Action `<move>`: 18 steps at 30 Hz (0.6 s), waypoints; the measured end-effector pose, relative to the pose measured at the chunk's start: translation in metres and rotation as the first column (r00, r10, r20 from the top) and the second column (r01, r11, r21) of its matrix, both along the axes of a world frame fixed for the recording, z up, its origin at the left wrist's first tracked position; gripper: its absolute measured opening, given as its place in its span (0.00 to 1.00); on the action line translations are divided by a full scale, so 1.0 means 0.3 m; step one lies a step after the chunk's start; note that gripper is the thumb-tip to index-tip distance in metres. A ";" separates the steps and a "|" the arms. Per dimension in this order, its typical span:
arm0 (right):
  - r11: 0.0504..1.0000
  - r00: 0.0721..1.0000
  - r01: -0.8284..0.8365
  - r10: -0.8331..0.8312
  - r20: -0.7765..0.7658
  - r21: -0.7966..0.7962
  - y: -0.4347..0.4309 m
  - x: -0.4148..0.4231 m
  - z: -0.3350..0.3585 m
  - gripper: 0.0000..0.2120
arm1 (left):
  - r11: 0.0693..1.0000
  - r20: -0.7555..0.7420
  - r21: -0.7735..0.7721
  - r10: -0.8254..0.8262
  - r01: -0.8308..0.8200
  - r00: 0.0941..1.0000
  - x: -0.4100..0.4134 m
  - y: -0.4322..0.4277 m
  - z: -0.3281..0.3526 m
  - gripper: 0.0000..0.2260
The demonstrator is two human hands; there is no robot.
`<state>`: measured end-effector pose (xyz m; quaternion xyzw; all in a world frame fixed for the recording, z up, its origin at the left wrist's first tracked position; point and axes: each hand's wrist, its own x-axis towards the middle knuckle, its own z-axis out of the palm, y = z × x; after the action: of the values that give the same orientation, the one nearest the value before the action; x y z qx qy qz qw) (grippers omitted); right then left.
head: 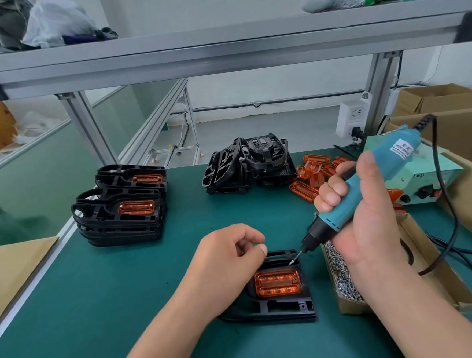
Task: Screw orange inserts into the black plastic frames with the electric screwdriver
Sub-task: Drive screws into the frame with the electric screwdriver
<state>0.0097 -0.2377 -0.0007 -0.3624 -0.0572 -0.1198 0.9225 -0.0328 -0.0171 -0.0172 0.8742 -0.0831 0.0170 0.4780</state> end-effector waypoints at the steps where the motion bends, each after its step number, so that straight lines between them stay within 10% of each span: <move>1: 0.999 1.000 0.000 0.000 0.002 -0.033 0.002 0.000 0.001 0.16 | 0.997 0.034 0.079 0.009 -0.012 0.999 0.002 0.003 -0.003 0.03; 7: 0.980 0.999 -0.039 0.041 0.006 -0.196 0.017 -0.013 0.011 0.14 | 0.897 0.144 0.441 -0.066 -0.004 0.987 -0.003 -0.012 -0.029 0.16; 18: 0.947 0.992 -0.104 0.123 0.042 -0.304 0.043 -0.043 0.027 0.30 | 0.850 0.162 0.526 -0.094 -0.006 0.982 -0.006 -0.039 -0.036 0.17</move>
<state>-0.0034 -0.2248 0.0074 -0.4909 -0.1234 -0.0672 0.8598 -0.0346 -0.0289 -0.0281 0.9639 -0.1479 0.0623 0.2124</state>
